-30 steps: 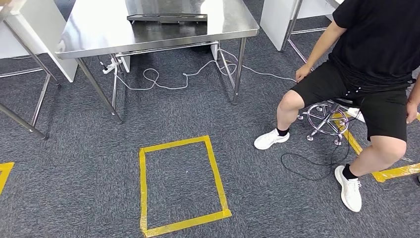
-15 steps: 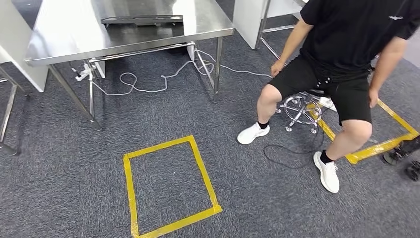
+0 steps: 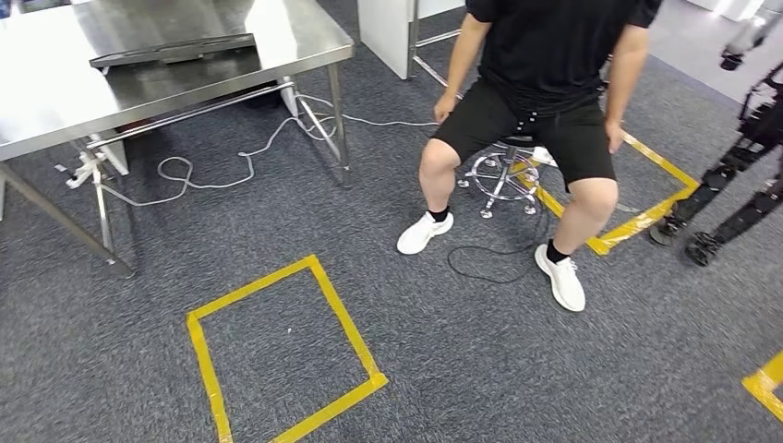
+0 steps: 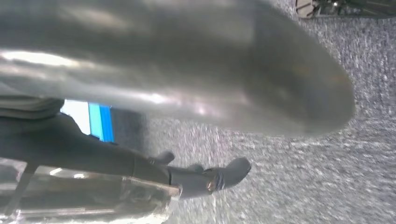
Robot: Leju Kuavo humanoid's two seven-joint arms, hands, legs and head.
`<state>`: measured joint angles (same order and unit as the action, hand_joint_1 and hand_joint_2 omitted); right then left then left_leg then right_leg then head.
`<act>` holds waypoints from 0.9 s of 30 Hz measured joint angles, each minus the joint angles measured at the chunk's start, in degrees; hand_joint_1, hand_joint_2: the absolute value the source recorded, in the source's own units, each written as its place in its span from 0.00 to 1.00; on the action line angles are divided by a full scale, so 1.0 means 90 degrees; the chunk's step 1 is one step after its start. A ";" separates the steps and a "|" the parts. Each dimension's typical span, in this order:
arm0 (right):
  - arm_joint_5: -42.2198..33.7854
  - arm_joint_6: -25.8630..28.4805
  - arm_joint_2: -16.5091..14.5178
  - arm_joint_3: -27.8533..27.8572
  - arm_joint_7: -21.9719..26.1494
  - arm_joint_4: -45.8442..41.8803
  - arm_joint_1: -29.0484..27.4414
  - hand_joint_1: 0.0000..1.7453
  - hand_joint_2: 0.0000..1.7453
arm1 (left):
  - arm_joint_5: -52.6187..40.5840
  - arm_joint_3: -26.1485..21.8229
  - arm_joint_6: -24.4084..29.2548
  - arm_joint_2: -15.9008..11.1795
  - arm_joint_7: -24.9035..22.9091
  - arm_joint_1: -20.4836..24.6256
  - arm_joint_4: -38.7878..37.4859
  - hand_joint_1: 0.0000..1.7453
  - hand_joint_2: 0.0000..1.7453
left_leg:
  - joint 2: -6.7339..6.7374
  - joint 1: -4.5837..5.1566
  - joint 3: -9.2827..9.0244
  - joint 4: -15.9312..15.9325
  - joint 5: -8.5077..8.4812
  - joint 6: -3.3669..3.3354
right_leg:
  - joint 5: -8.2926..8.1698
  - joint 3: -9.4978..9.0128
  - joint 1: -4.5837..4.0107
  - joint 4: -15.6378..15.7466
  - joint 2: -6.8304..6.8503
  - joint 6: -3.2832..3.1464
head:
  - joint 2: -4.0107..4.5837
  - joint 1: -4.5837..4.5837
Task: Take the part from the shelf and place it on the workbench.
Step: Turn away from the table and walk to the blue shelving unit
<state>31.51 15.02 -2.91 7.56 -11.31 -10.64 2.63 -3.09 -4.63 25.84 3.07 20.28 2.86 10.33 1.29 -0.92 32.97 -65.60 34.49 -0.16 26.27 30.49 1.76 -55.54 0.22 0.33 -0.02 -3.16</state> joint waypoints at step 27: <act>0.0167 -0.0059 -0.0076 -0.0081 -0.0019 0.0022 0.0025 0.00 0.00 | 0.0237 -0.0050 -0.0310 -0.0044 -0.0032 0.0020 0.0002 0.00 0.00 | 0.0619 0.0093 -0.0344 0.0923 -0.0663 -0.0127 | 0.0146 -0.0022 -0.0125 -0.0054 0.0301 0.0145 | 0.0000 -0.0021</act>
<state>33.01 14.49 -3.60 6.83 -11.48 -10.44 2.85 -0.96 -5.08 23.05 2.67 19.99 3.04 10.35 6.87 -0.09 29.88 -57.30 28.52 -1.30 27.59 30.28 0.63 -56.03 2.93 1.64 -0.02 -3.35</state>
